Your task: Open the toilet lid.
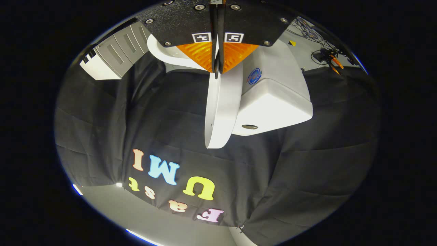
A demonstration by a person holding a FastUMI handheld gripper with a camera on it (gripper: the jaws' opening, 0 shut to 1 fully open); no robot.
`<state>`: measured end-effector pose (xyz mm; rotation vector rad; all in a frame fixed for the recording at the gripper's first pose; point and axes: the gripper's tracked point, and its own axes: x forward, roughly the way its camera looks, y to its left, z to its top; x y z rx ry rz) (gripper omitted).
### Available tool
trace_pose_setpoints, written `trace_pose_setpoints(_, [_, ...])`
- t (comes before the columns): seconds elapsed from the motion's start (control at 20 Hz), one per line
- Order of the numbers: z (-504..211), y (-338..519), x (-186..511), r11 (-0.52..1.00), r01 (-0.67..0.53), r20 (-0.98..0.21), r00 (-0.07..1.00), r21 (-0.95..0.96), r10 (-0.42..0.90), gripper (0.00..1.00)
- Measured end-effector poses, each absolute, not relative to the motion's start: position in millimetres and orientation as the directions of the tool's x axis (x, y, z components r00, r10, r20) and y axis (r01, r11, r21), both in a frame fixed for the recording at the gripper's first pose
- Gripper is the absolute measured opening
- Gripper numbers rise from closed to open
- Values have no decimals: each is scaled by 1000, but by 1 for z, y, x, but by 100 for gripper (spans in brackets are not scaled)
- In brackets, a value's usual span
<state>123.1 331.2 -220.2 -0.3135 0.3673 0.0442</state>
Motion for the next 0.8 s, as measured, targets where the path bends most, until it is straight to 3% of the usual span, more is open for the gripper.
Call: trace_pose_setpoints(0.8, [-223,346,123,921,-125,-338,941,-369,-8,0])
